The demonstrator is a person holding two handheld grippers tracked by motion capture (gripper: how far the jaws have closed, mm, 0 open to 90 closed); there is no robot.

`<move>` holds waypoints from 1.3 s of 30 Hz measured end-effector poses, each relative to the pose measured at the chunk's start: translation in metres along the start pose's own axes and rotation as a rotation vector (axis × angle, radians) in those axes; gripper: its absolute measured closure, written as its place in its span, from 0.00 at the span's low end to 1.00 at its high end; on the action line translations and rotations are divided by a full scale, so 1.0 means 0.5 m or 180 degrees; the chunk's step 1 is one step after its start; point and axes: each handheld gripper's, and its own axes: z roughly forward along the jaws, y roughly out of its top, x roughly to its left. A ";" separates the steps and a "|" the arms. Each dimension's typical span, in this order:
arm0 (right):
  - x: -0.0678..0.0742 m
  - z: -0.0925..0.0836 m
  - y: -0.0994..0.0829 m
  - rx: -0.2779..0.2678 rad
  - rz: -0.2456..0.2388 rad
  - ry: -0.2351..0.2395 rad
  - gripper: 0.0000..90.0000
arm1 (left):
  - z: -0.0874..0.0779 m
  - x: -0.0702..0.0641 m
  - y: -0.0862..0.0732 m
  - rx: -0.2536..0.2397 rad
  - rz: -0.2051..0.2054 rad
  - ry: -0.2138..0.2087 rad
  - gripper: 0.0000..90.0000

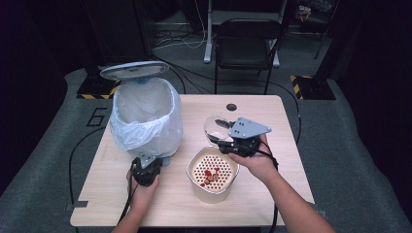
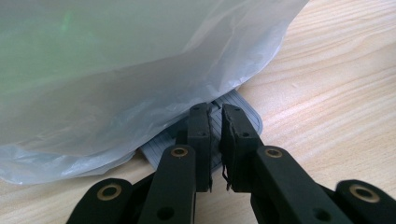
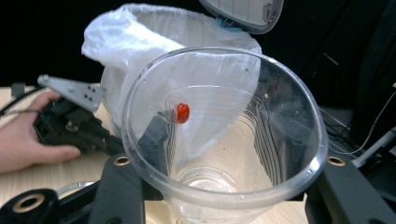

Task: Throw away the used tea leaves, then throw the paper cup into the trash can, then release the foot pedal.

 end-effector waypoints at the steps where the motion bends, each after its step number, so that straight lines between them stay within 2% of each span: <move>1: -0.004 0.003 0.005 0.0027 0.0004 0.0000 0.54 | 0.000 0.000 0.000 0.0001 0.0000 -0.0001 0.92; 11: -0.018 0.025 0.046 0.0015 0.0119 0.0083 0.54 | 0.000 0.000 0.000 0.0000 0.0000 -0.0002 0.92; 16: -0.028 0.048 0.078 0.0037 0.0229 0.0123 0.54 | 0.000 0.000 0.000 0.0002 -0.0010 0.0001 0.92; 17: -0.031 0.054 0.085 0.0062 0.0297 0.0135 0.54 | 0.001 -0.001 -0.001 -0.0034 -0.0018 0.0014 0.92; 19: -0.041 0.073 0.106 0.0073 0.0392 0.0161 0.54 | 0.000 0.002 0.000 -0.0009 0.0018 0.0006 0.92; 20: -0.041 0.073 0.106 0.0073 0.0392 0.0161 0.54 | 0.000 0.003 0.001 -0.0004 0.0051 0.0008 0.92; 21: -0.047 0.086 0.123 0.0068 0.0382 0.0184 0.54 | -0.001 0.006 0.002 0.0004 0.0123 0.0012 0.92; 22: -0.047 0.086 0.123 0.0068 0.0382 0.0184 0.54 | -0.001 0.006 0.002 0.0004 0.0123 0.0012 0.92; 24: -0.051 0.101 0.146 0.0044 0.0385 0.0208 0.54 | -0.002 0.010 0.003 0.0015 0.0229 0.0036 0.92; 31: -0.059 0.147 0.198 0.0112 0.0488 0.0211 0.54 | -0.003 0.011 0.004 0.0035 0.0217 0.0017 0.92; 39: -0.060 0.186 0.224 0.0124 0.0508 0.0283 0.54 | -0.003 0.011 0.004 0.0040 0.0197 -0.0004 0.92</move>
